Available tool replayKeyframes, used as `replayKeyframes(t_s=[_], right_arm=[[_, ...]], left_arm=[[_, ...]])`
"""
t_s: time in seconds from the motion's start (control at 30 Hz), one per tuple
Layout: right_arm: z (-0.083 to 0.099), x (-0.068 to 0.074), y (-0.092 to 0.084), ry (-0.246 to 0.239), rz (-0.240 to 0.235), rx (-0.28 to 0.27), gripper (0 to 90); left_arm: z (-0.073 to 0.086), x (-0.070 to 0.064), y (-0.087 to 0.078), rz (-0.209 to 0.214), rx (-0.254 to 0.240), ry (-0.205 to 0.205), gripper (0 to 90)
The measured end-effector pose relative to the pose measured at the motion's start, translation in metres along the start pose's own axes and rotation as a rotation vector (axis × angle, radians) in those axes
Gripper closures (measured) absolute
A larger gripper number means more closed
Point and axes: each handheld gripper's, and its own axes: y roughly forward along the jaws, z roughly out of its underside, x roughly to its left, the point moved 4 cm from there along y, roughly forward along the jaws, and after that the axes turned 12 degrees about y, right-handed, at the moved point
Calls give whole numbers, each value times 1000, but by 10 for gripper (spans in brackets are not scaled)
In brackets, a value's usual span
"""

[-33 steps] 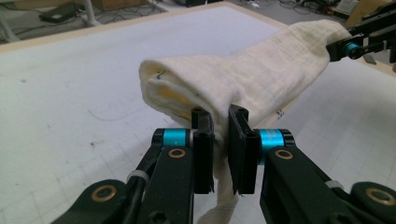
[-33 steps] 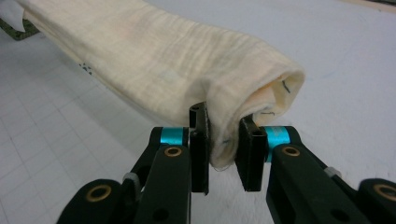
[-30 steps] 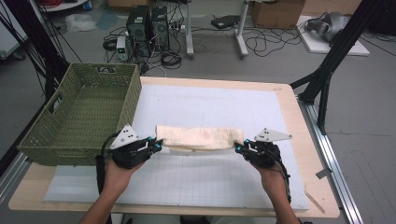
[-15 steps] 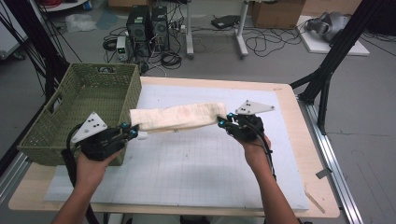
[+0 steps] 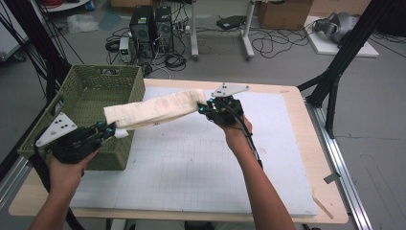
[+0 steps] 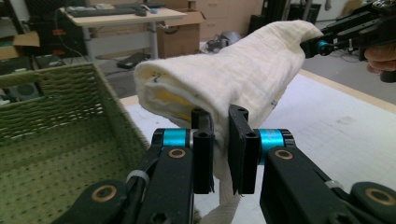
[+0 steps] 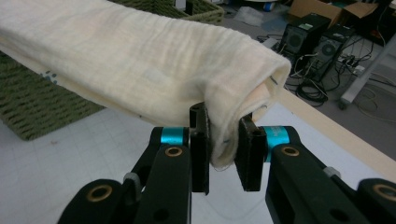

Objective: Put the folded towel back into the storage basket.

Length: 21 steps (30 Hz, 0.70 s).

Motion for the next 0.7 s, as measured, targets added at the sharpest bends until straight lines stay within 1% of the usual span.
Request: replayKeyframes(t_s=[0.27, 0.33, 0.5, 0.57, 0.7], right_arm=[[-34, 14, 31, -25, -13, -7, 783], [-40, 17, 40, -29, -11, 2, 783], [-53, 25, 61, -35, -19, 5, 783], [-58, 30, 68, -45, -18, 3, 783], [-65, 37, 85, -48, -14, 17, 784]], left_arm=[[2, 17, -19, -51, -12, -9, 808], [4, 21, -22, -61, -12, -12, 809], [8, 29, -31, -92, -9, -15, 809], [10, 32, -35, -103, -8, -17, 809], [14, 38, -40, -116, -4, -21, 809]])
